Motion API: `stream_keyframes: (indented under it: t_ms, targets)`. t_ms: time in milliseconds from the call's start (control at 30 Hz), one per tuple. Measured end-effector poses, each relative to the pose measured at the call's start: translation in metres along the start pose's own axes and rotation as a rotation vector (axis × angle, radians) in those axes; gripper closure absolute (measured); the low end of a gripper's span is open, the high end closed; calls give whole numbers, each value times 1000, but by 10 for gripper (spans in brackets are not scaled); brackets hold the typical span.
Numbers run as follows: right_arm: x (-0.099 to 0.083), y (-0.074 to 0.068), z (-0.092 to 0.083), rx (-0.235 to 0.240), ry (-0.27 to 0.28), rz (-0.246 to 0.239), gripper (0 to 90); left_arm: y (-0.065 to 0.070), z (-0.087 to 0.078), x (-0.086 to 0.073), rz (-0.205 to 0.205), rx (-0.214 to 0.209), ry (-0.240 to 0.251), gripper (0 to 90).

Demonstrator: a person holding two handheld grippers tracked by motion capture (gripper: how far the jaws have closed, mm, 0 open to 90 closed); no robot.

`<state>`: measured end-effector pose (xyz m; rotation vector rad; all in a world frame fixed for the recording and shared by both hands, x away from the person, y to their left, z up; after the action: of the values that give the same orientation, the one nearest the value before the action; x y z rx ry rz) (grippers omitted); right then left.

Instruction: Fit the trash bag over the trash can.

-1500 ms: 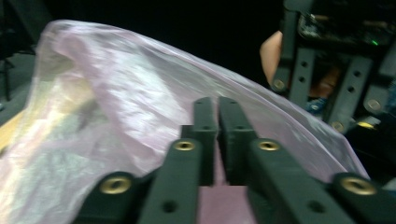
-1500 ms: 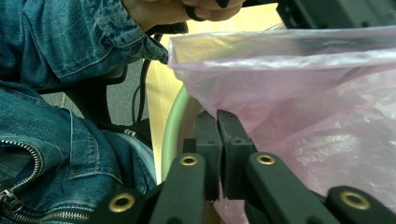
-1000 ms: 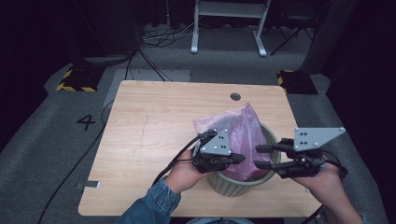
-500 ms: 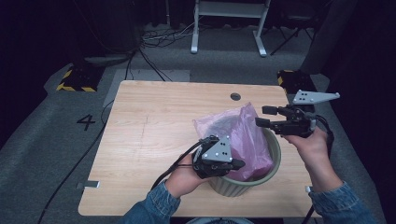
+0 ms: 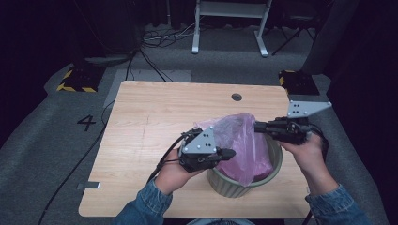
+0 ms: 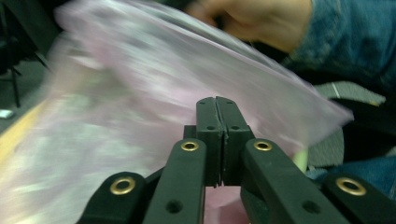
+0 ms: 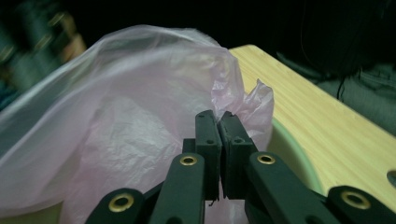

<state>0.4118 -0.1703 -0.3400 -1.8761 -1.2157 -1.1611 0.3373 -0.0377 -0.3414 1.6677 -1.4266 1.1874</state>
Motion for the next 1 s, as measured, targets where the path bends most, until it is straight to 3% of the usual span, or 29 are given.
stream_keyframes:
  t_ms: [100, 167, 267, 400, 567, 667, 833, 900, 1000]
  targets:
    - [-4, -14, -4, 0, 2, -39, 876, -8, -5, 5, -18, 21, 23, 808]
    - [-6, -22, -6, 3, 6, -58, 880, -13, -2, 7, -34, 37, 29, 715]
    - [-8, -29, -7, 8, 8, -76, 879, -17, 4, 13, -76, 12, 59, 570]
    - [-10, -35, -6, 2, -1, -98, 853, -20, 13, 23, -103, -21, 95, 460]
    - [-10, -43, -5, 15, 10, -112, 842, -21, 24, 27, -106, -37, 99, 411]
    - [-11, -47, -4, 19, 7, -121, 840, -17, 27, 26, -96, -63, 90, 451]
    - [-10, -50, -6, 21, 22, -122, 806, -10, 30, 22, -73, -77, 66, 790]
    - [-9, -49, -6, 12, 23, -123, 805, -10, 31, 21, -78, -72, 64, 832]
    - [-10, -48, -7, -2, 17, -130, 896, -11, 31, 18, -80, -60, 58, 855]
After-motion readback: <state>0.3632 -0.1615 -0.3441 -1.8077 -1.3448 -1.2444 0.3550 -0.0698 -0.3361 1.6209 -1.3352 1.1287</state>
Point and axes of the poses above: each handheld gripper's, and its own axes: z roughly forward along the jaws, x roughly out of its top, y roughly to its right, the point moved 10 cm from there along z, roughly forward along the jaws, and after that the axes turned 1 degree about z, right-handed, at the moved point
